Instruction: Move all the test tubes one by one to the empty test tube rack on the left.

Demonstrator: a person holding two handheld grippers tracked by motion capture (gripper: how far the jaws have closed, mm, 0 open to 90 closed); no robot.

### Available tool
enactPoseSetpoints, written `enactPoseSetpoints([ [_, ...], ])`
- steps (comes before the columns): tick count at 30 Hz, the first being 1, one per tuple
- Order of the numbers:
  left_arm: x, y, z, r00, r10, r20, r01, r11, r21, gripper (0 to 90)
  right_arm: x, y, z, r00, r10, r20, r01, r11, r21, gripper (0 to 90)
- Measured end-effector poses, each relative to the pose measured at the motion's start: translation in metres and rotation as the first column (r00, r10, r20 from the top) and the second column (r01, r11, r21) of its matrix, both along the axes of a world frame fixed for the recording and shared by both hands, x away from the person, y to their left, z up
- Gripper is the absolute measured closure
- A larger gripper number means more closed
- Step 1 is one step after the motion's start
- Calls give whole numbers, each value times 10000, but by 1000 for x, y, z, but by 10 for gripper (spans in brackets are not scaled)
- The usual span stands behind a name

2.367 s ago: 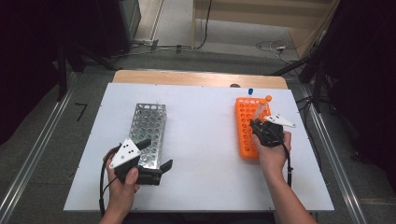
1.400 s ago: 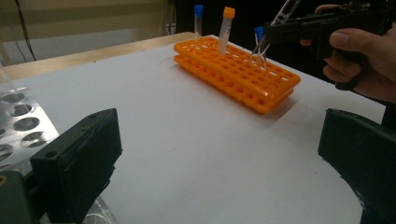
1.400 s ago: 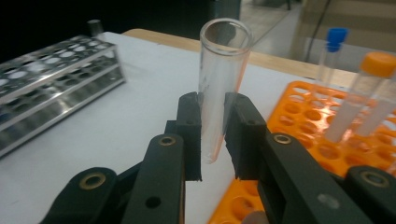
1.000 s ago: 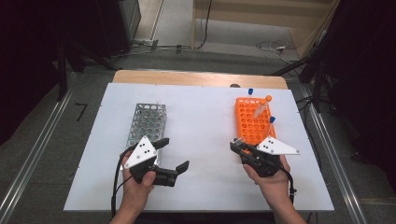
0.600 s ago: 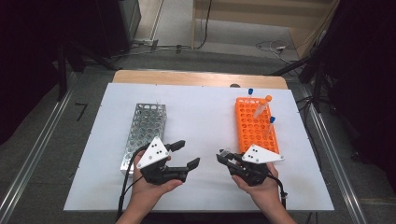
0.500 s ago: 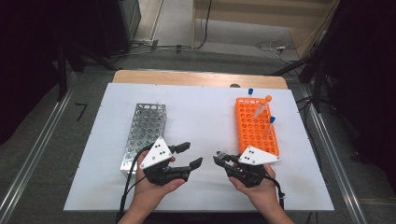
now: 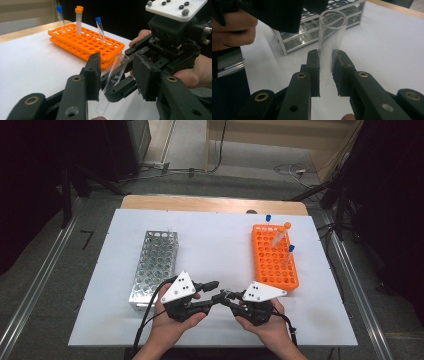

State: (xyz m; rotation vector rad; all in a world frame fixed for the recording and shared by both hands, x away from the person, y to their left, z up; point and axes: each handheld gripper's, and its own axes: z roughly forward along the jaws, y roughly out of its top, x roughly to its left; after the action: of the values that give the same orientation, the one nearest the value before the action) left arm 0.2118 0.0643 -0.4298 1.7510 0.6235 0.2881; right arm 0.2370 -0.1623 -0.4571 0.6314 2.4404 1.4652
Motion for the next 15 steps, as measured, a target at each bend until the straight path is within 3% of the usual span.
enactPoseSetpoints([
  [15, -1, -11, -5, 9999, -109, -5, 109, 9983, 579, 715, -7, 8, 3, 9986, 528, 41, -528, 9986, -103, 742],
])
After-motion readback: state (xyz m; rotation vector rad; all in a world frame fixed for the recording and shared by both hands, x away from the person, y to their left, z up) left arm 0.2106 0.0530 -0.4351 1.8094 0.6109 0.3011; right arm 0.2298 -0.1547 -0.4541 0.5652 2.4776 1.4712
